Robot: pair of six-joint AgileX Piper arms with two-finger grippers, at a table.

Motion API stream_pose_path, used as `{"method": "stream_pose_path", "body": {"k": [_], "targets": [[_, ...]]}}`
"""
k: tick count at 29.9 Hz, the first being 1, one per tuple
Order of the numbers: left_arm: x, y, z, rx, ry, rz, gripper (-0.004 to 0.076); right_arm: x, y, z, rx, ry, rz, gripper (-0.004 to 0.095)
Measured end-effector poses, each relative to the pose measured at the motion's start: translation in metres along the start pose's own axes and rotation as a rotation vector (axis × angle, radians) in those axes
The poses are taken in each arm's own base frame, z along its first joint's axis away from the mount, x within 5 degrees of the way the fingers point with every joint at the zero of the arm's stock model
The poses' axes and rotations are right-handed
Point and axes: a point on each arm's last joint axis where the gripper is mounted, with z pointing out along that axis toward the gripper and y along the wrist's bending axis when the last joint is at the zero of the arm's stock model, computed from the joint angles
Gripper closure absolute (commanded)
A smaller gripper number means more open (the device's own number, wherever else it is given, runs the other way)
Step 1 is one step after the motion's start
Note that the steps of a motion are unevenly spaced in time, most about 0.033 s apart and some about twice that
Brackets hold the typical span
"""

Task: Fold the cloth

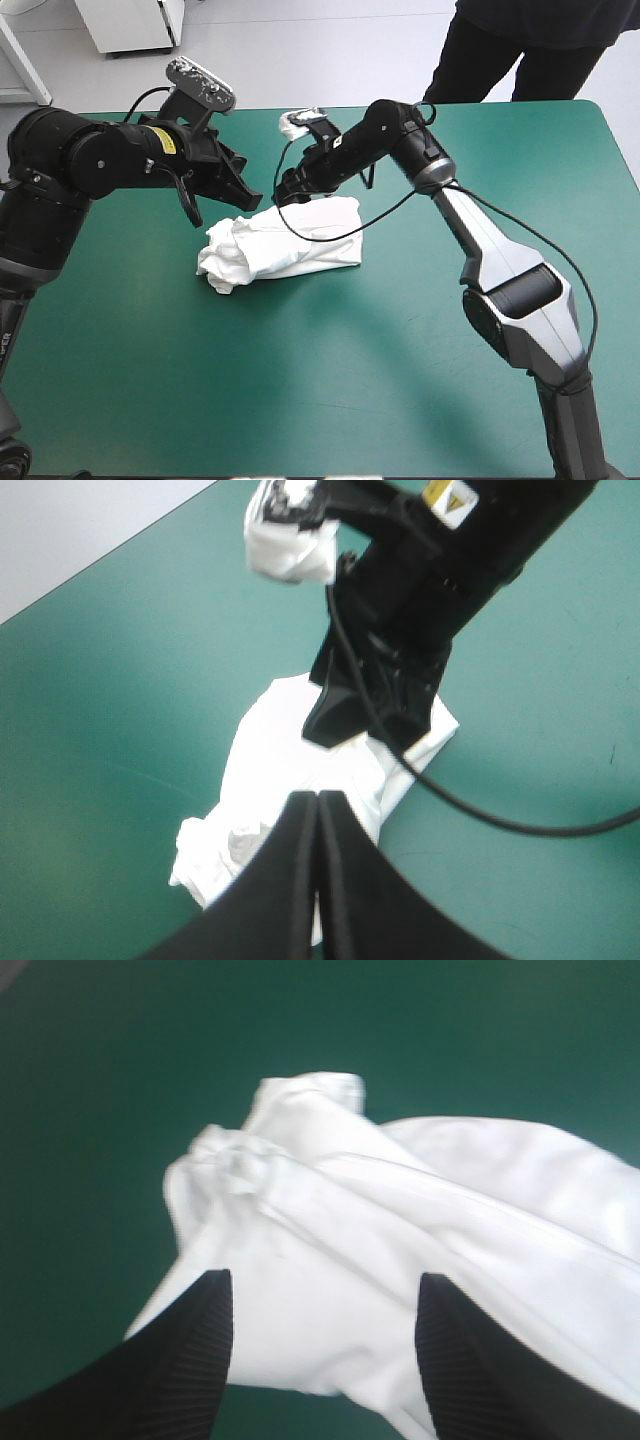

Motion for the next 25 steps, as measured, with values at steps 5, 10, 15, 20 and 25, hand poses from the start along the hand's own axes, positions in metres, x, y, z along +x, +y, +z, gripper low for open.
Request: {"method": "stream_pose_path", "body": {"k": [5, 10, 15, 20, 25], "targets": [[0.0, 0.0, -0.002, -0.002, -0.004, 0.001, 0.0746, 0.0, -0.023, -0.055, 0.175, -0.043, 0.081, 0.0379], [0.0, 0.0, -0.002, -0.004, -0.004, 0.001, 0.0745, 0.021, -0.039, -0.103, 0.247, -0.046, 0.175, 0.0379], [0.0, 0.003, 0.004, -0.026, 0.014, 0.009, 0.0715, 0.053, -0.052, -0.118, 0.273, 0.013, 0.263, 0.0379], [0.001, 0.007, 0.01, -0.065, 0.038, 0.023, 0.0538, 0.07, -0.065, -0.105, 0.256, 0.082, 0.29, 0.0374], [0.001, 0.007, 0.01, -0.069, 0.04, 0.024, 0.0356, 0.076, -0.083, -0.074, 0.181, 0.125, 0.31, 0.0338]]}}
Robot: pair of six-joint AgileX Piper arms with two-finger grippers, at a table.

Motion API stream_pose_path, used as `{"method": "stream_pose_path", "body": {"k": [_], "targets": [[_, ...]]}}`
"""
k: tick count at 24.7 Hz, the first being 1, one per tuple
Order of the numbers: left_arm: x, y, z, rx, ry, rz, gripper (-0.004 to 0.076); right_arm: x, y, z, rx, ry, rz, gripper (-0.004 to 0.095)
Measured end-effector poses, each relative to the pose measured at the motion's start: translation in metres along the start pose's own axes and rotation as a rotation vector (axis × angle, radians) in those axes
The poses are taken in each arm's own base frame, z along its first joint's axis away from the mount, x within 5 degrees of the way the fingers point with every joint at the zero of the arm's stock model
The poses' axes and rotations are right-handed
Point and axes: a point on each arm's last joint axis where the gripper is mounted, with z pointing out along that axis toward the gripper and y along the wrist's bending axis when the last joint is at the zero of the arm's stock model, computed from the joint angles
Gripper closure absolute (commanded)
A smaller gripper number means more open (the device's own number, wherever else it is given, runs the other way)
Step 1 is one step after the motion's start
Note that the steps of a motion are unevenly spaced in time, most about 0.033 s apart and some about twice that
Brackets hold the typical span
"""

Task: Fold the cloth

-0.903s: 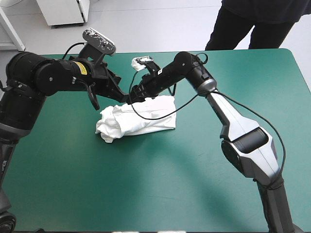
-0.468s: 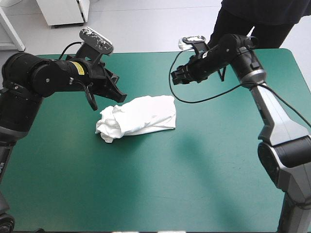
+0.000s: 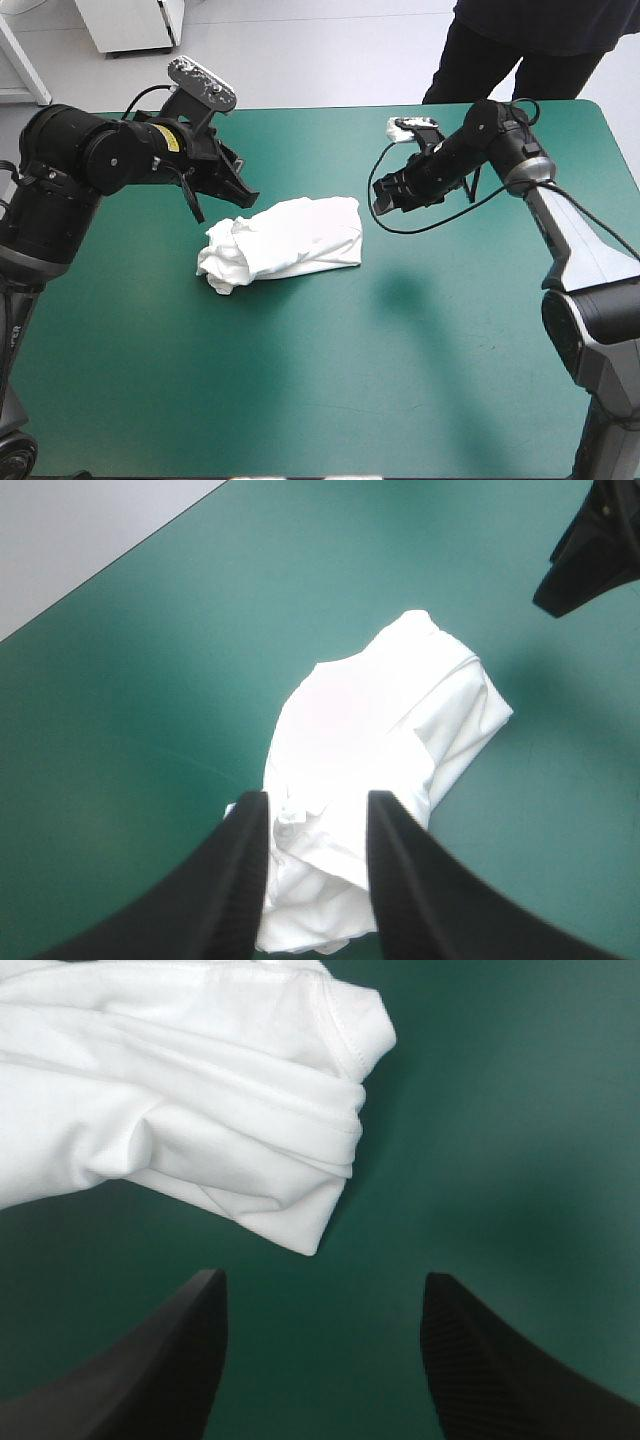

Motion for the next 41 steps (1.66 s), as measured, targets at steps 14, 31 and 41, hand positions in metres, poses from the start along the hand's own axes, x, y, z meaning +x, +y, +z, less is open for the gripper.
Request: {"method": "stream_pose_path", "body": {"k": [14, 31, 41], "targets": [[0.0, 0.0, 0.0, 0.0, 0.0, -0.028, 0.0344, -0.01, -0.035, 0.091, -0.176, 0.075, 0.058, 0.0338], [0.001, -0.001, -0.005, 0.003, -0.01, -0.031, 0.0346, -0.015, -0.005, 0.146, -0.247, 0.114, 0.018, 0.0912], [0.002, -0.002, -0.016, 0.012, -0.037, -0.052, 0.0346, -0.015, -0.016, 0.135, -0.144, 0.142, 0.045, 0.0913]]}}
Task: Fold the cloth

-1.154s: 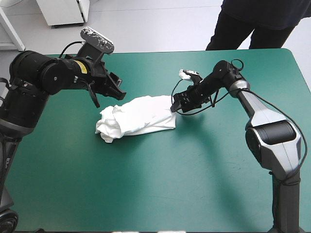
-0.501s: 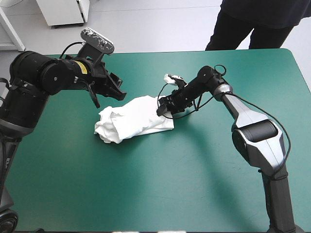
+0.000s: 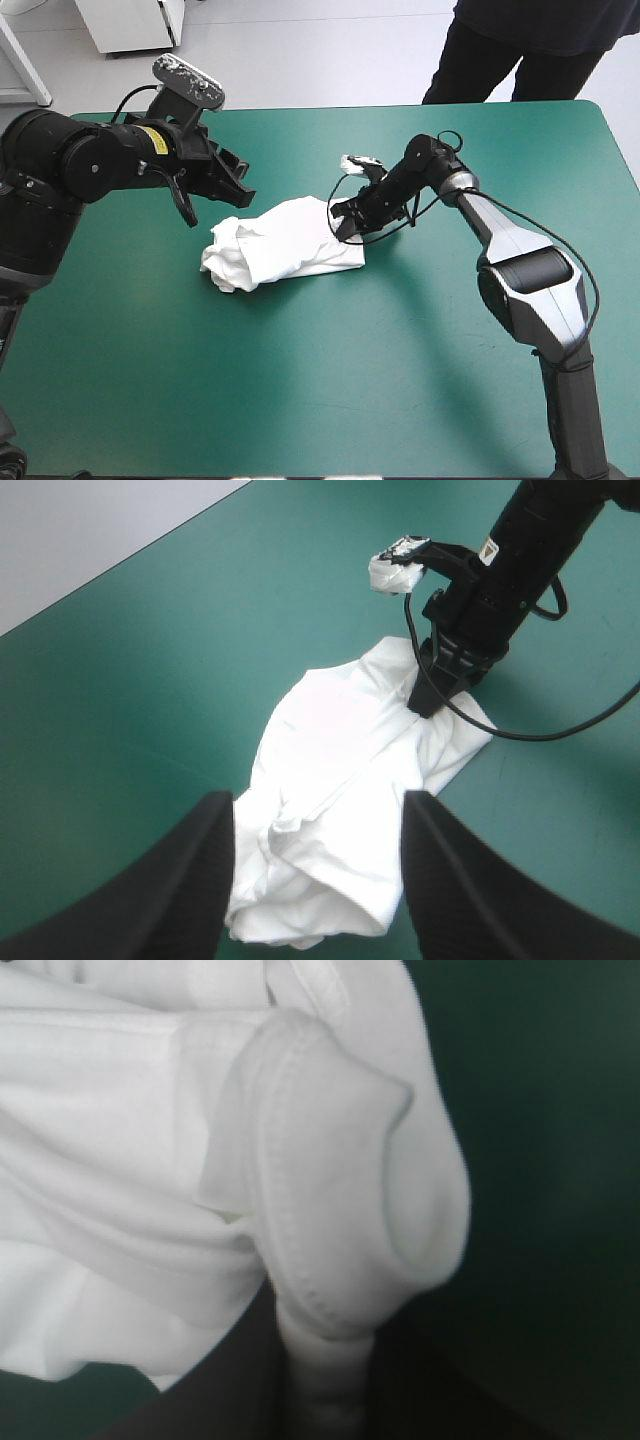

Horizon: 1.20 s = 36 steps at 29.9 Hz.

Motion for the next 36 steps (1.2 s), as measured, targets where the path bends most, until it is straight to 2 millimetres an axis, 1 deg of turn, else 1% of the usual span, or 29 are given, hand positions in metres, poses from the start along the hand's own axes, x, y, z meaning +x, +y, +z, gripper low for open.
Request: {"method": "stream_pose_path", "body": {"k": [3, 6, 9, 12, 14, 18, 22, 24, 27, 29, 31, 36], "targets": [[0.0, -0.001, -0.001, 0.01, -0.003, -0.003, 0.0346, 0.001, -0.018, -0.023, 0.08, -0.01, 0.018, 0.0913], [0.0, -0.001, -0.001, 0.014, -0.005, -0.005, 0.0346, 0.006, -0.047, -0.055, 0.186, -0.035, 0.052, 0.0913], [0.0, -0.002, -0.001, 0.017, -0.006, -0.007, 0.0346, 0.019, -0.077, -0.09, 0.307, -0.05, 0.096, 0.0913], [0.0, -0.002, -0.001, 0.019, -0.006, -0.007, 0.0348, 0.042, -0.107, -0.121, 0.392, -0.049, 0.167, 0.0913], [0.0, -0.002, -0.001, 0.02, -0.006, -0.008, 0.0349, 0.061, -0.125, -0.139, 0.432, -0.037, 0.224, 0.0913], [0.0, -0.002, -0.001, 0.021, -0.006, -0.008, 0.0349, 0.099, -0.153, -0.171, 0.477, -0.035, 0.337, 0.0913], [-0.001, -0.003, -0.001, 0.031, -0.008, -0.007, 0.0349, 0.131, -0.169, -0.205, 0.53, -0.055, 0.418, 0.0913], [-0.001, -0.004, -0.001, 0.042, -0.011, -0.008, 0.0349, 0.145, -0.174, -0.222, 0.549, -0.077, 0.458, 0.0913], [-0.001, -0.004, -0.001, 0.048, -0.012, -0.008, 0.0349, 0.163, -0.181, -0.239, 0.566, -0.102, 0.509, 0.0913], [-0.001, -0.004, -0.001, 0.048, -0.012, -0.008, 0.0349, 0.174, -0.186, -0.247, 0.573, -0.107, 0.54, 0.0913], [-0.001, -0.004, -0.001, 0.048, -0.012, -0.008, 0.0349, 0.181, -0.191, -0.252, 0.577, -0.111, 0.56, 0.0913], [-0.001, -0.004, -0.001, 0.048, -0.012, -0.008, 0.0349, 0.189, -0.196, -0.259, 0.587, -0.117, 0.575, 0.0913]]}}
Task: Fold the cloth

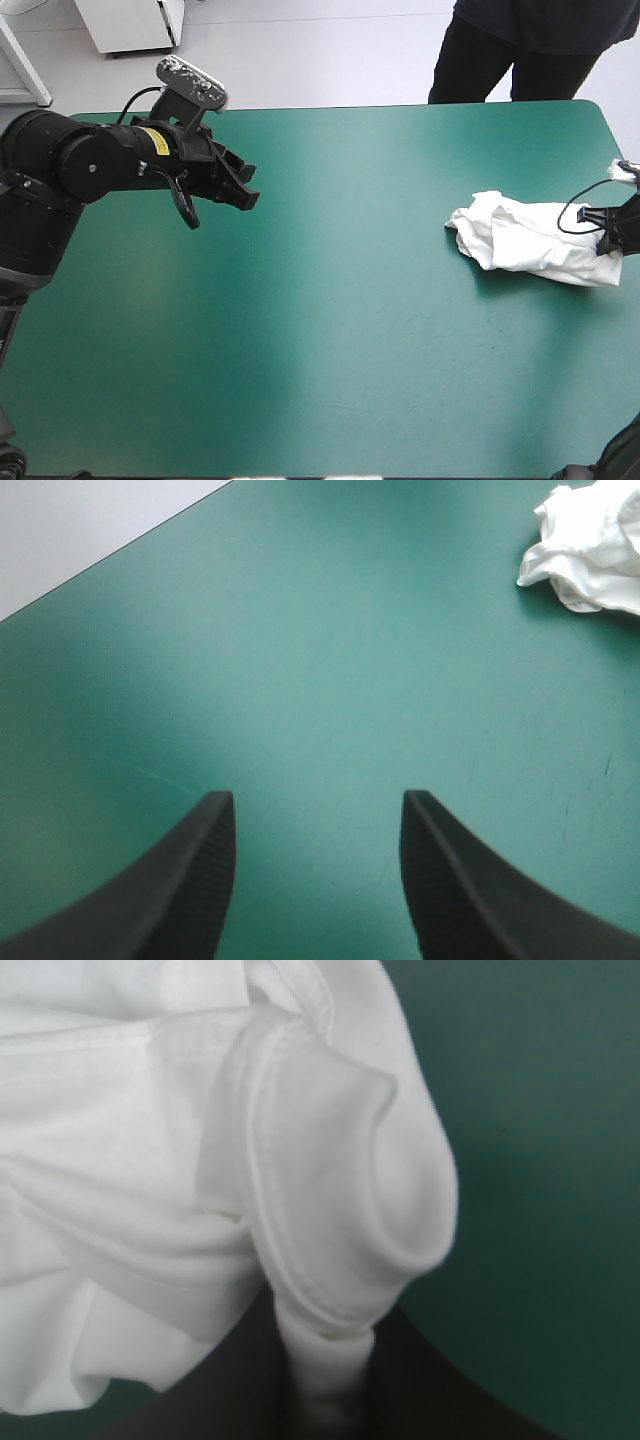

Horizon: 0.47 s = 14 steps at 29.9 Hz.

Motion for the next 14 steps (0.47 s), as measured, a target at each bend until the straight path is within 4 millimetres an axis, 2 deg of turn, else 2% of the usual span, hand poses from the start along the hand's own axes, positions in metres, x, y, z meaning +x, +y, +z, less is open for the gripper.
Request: {"method": "stream_pose_path", "body": {"k": [3, 6, 12, 14], "targets": [[0.0, 0.0, 0.0, 0.0, 0.0, 0.0, 0.0349, 0.0008, -0.0004, 0.0012, 0.0, 0.004, -0.004, 0.091], [0.0, 0.0, 0.0, 0.0, 0.0, 0.001, 0.0349, 0.0038, -0.0005, 0.0053, -0.001, 0.019, -0.005, 0.0842], [-0.0001, -0.0007, -0.001, 0.007, -0.004, -0.001, 0.0349, 0.0073, -0.0062, 0.0074, -0.027, 0.023, 0.007, 0.0479], [0.0, -0.001, -0.0025, 0.008, -0.007, -0.001, 0.0349, 0.0082, -0.01, 0.0054, -0.032, 0.016, 0.022, 0.0403]]}}
